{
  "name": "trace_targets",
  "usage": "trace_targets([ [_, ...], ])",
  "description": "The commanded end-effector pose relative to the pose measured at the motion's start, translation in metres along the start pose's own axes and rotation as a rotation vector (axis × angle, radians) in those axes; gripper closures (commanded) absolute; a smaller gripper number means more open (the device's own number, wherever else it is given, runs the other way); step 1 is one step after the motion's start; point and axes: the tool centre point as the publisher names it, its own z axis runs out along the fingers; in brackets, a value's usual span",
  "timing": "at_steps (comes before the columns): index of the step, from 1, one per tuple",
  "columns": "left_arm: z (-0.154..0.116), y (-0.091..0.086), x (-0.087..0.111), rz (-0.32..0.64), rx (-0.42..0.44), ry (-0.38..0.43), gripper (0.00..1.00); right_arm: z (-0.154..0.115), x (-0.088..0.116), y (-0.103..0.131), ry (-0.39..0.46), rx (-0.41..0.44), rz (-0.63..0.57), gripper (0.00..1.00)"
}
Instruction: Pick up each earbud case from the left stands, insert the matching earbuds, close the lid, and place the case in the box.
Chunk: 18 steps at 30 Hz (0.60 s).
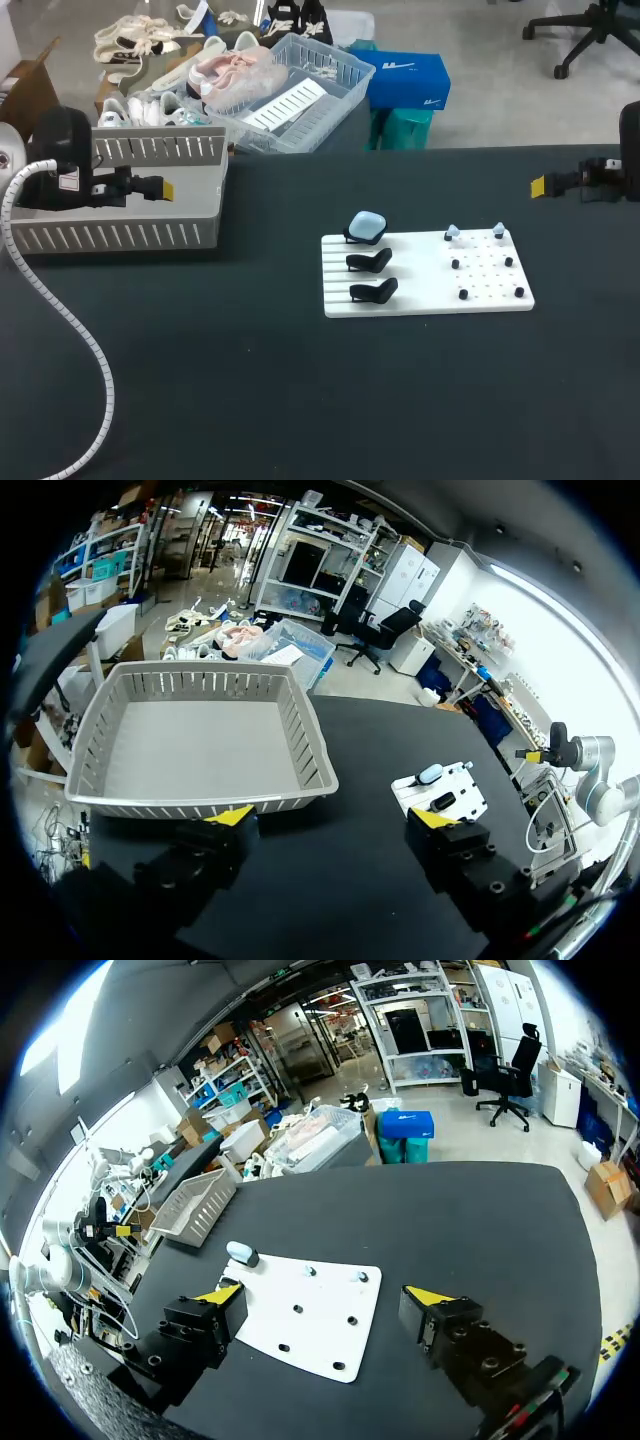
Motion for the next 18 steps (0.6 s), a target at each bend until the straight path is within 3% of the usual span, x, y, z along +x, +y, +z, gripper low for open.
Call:
trace_targets([
  [1, 0.0, 0.0, 0.0, 0.0, 0.001, 0.001, 0.0, 0.001, -0.001, -0.002, 0.001, -0.005, -0.002, 0.0],
  [5, 0.0, 0.0, 0.0, 0.0, 0.001, 0.001, 0.0, 0.001, -0.001, -0.002, 0.001, -0.005, -0.002, 0.0],
  [10, 0.002, -0.011, -0.005, 0.145, 0.064, -0.013, 0.0, 0.001, -0.001, -0.002, 0.001, -0.005, -0.002, 0.0],
  [18, 0.004, -0.038, -0.019, 0.387, 0.261, -0.004, 0.0, 0.001, -0.001, -0.002, 0.001, -0.005, -0.002, 0.0],
])
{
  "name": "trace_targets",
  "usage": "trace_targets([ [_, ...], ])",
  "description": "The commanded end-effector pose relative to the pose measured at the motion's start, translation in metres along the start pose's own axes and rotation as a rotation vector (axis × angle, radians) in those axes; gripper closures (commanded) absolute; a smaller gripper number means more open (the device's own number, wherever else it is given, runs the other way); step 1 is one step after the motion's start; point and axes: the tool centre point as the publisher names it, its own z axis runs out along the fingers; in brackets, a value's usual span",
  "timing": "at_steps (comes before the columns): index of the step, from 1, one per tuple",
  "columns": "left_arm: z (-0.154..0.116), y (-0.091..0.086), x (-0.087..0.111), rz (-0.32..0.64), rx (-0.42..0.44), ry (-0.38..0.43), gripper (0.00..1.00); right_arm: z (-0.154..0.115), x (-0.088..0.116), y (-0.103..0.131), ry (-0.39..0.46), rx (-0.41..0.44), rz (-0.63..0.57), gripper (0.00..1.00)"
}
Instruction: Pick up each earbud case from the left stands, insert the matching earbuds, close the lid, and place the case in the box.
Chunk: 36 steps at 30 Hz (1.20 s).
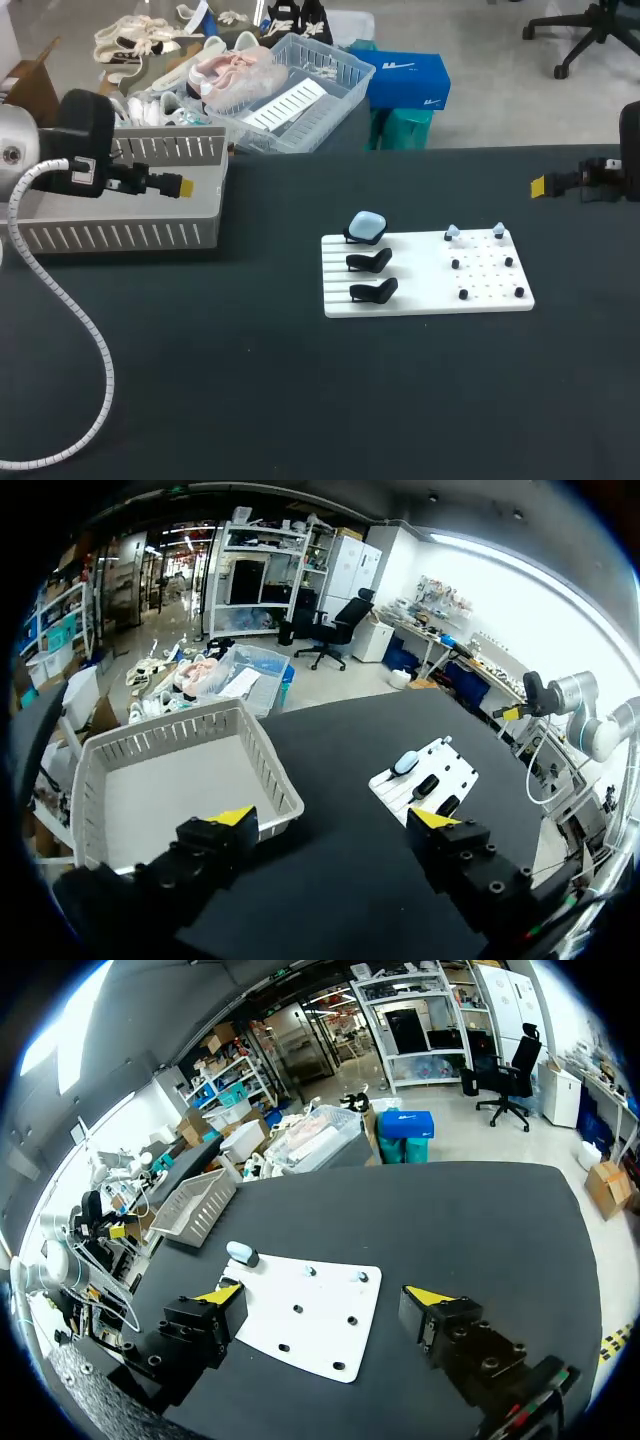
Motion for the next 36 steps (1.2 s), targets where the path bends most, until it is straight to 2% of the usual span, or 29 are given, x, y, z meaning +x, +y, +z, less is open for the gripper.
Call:
trace_targets([
  [1, 0.004, -0.001, -0.007, 0.135, 0.218, -0.029, 0.0, 0.001, 0.0, -0.002, 0.001, -0.005, -0.002, 0.0],
  [5, 0.012, -0.011, -0.014, 0.274, 0.311, -0.024, 0.0, 0.001, 0.0, -0.002, 0.001, -0.005, -0.002, 0.0],
  [11, 0.035, -0.022, -0.017, 0.463, 0.374, -0.033, 0.0, 0.001, 0.0, -0.002, 0.001, -0.005, -0.002, 0.0],
  [16, 0.055, -0.03, -0.018, 0.57, 0.423, -0.041, 0.0, 0.001, 0.0, -0.002, 0.001, -0.005, -0.002, 0.0],
  [25, 0.097, -0.044, -0.023, 0.641, 0.516, -0.032, 0.0, 0.001, 0.0, -0.002, 0.001, -0.005, -0.002, 0.0],
  [29, 0.118, -0.05, -0.021, 0.633, 0.531, -0.028, 0.0, 0.001, 0.0, -0.002, 0.001, -0.005, -0.002, 0.0],
  [36, 0.151, -0.063, -0.015, 0.693, 0.562, -0.03, 0.0, 0.001, 0.0, -0.002, 0.001, -0.005, -0.002, 0.0],
])
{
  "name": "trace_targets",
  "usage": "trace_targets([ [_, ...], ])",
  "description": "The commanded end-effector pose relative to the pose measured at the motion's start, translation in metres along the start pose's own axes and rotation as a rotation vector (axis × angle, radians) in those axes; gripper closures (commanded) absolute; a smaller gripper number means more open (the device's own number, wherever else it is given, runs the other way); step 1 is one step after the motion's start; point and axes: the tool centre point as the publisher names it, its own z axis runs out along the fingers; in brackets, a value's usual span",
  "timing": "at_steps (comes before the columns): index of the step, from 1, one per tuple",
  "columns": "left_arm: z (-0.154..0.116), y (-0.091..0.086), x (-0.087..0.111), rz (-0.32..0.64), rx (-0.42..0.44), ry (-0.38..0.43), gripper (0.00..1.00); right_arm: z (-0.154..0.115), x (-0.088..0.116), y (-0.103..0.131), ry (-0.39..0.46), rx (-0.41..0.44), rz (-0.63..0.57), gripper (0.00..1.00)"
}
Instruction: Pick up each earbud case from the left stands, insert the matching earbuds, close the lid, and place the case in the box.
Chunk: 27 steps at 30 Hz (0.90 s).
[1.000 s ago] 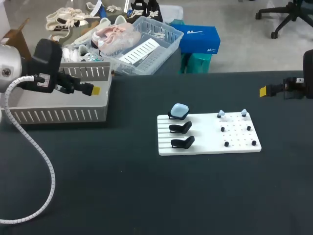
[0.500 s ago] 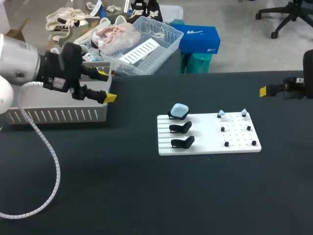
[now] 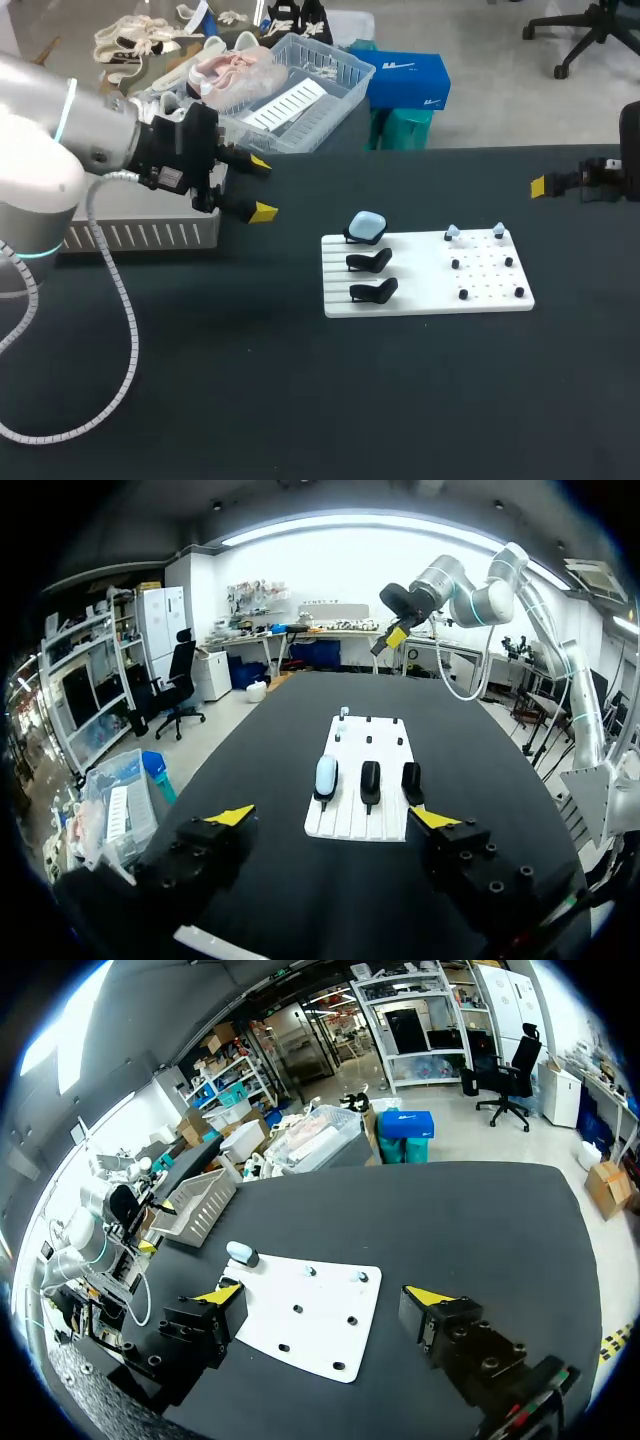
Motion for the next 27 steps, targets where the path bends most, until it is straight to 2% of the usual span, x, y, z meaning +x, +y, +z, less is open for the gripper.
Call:
trace_targets([
  [1, 0.032, 0.012, 0.0, 0.022, 0.061, -0.008, 0.0, 0.001, 0.0, -0.002, 0.001, -0.005, -0.002, 0.0],
  [6, 0.056, 0.017, 0.002, 0.023, 0.063, -0.016, 0.0, 0.001, 0.0, -0.002, 0.001, -0.005, -0.002, 0.0],
  [17, 0.106, 0.028, 0.01, 0.04, 0.013, -0.035, 0.0, 0.001, 0.0, -0.002, 0.001, -0.005, -0.002, 0.0],
  [18, 0.108, 0.028, 0.01, 0.039, 0.01, -0.039, 0.05, 0.001, 0.0, -0.002, 0.001, -0.005, -0.002, 0.0],
  [20, 0.113, 0.028, 0.01, 0.034, 0.009, -0.042, 0.04, 0.001, 0.0, -0.002, 0.001, -0.005, -0.002, 0.0],
  [23, 0.119, 0.025, 0.013, 0.032, 0.011, -0.047, 0.13, 0.001, 0.0, -0.002, 0.001, -0.005, -0.002, 0.0],
  [27, 0.123, 0.02, 0.015, 0.036, 0.018, -0.057, 0.15, 0.001, 0.0, -0.002, 0.001, -0.005, -0.002, 0.0],
])
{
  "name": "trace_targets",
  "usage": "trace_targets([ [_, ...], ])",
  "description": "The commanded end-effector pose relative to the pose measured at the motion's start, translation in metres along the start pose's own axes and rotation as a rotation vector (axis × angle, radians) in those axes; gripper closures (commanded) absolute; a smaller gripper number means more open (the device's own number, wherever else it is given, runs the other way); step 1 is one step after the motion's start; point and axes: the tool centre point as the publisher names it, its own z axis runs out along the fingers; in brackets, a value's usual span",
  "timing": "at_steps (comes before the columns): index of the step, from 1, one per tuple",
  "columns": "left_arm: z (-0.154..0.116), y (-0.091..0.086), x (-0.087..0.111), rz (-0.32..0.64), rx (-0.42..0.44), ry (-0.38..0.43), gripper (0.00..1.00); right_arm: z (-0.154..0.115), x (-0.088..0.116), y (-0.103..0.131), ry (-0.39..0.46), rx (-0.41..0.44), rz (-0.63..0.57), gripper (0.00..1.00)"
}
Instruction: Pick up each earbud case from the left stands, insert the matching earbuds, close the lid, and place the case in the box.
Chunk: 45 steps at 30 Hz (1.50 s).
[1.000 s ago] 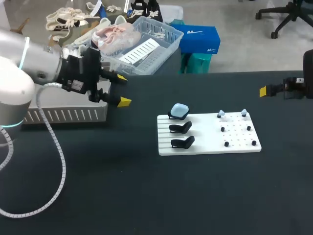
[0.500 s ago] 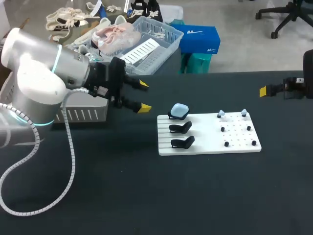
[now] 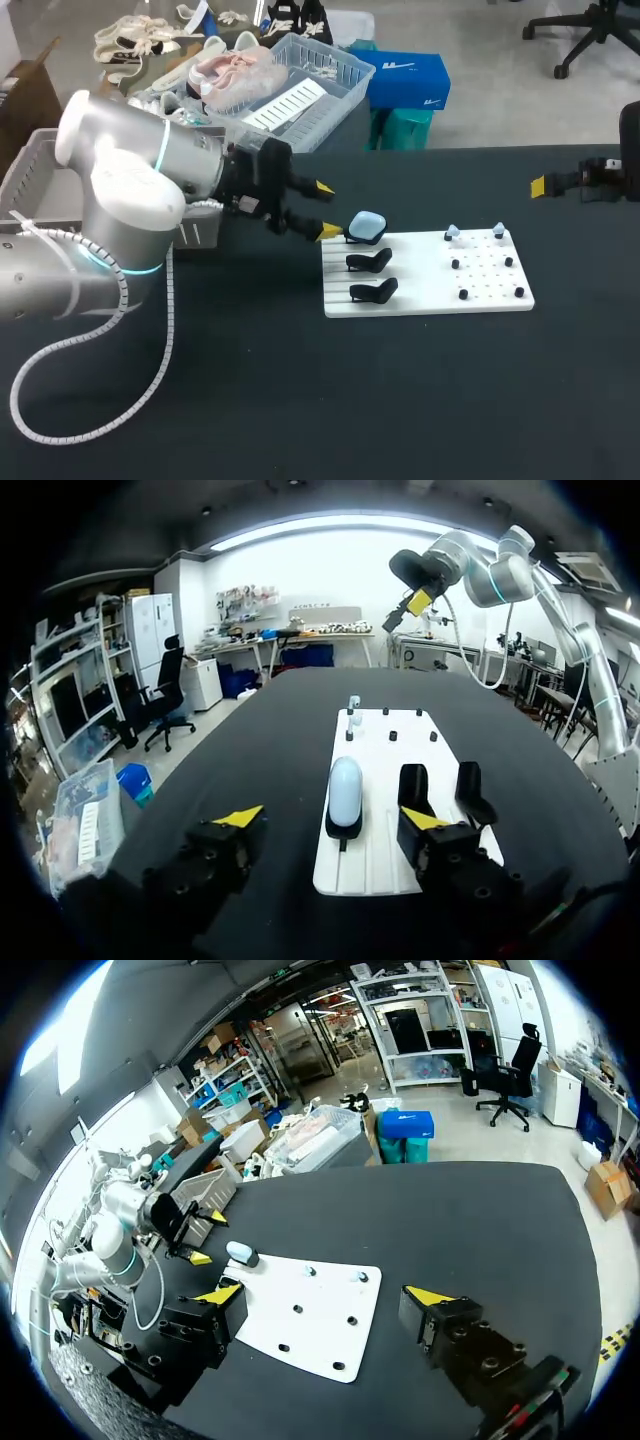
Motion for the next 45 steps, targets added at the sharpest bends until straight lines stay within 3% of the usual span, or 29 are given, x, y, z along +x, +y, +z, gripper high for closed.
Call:
trace_targets([
  [1, 0.007, -0.003, 0.003, 0.002, -0.002, -0.015, 0.16, 0.001, 0.0, -0.002, 0.001, -0.005, -0.002, 0.0],
  [3, 0.008, -0.004, 0.002, -0.002, 0.004, -0.022, 0.16, 0.001, 0.0, -0.002, 0.001, -0.005, -0.002, 0.0],
  [8, 0.014, -0.008, 0.004, 0.0, -0.008, -0.038, 0.27, 0.001, 0.0, -0.002, 0.001, -0.005, -0.002, 0.0],
  [10, 0.014, -0.01, 0.003, 0.004, -0.014, -0.051, 0.48, 0.001, 0.0, -0.002, 0.001, -0.005, -0.002, 0.0],
  [11, 0.014, -0.011, 0.002, 0.007, -0.015, -0.057, 0.5, 0.001, 0.0, -0.002, 0.001, -0.005, -0.002, 0.0],
  [15, 0.016, -0.013, 0.003, 0.011, -0.019, -0.064, 0.42, 0.001, 0.0, -0.002, 0.001, -0.005, -0.002, 0.0],
  [20, 0.023, -0.014, 0.004, 0.03, -0.036, -0.069, 0.4, 0.001, 0.0, -0.002, 0.001, -0.005, -0.002, 0.0],
  [21, 0.024, -0.014, 0.004, 0.048, -0.047, -0.077, 0.35, 0.001, 0.0, -0.002, 0.001, -0.005, -0.002, 0.0],
  [31, 0.034, -0.018, -0.001, 0.066, -0.044, -0.098, 0.53, 0.001, 0.0, -0.002, 0.001, -0.005, -0.002, 0.0],
  [45, 0.048, -0.012, 0.0, 0.065, -0.061, -0.094, 0.55, 0.001, 0.0, -0.002, 0.001, -0.005, -0.002, 0.0],
])
